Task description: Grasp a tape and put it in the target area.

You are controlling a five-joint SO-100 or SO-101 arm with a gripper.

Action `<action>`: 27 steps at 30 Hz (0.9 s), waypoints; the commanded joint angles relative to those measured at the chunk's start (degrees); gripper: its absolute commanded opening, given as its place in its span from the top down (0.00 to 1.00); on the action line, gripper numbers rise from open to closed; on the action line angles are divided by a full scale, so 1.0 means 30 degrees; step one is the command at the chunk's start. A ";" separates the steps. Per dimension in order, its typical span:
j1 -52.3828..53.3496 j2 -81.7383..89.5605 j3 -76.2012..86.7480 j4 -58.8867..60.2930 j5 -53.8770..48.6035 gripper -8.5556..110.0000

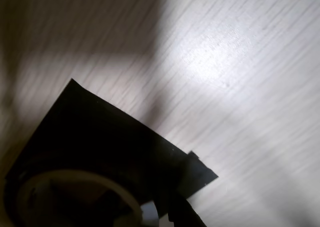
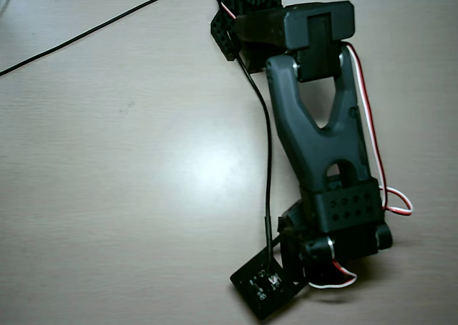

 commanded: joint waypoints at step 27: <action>1.0693 0.9756 0.2139 0.1436 -0.1465 0.82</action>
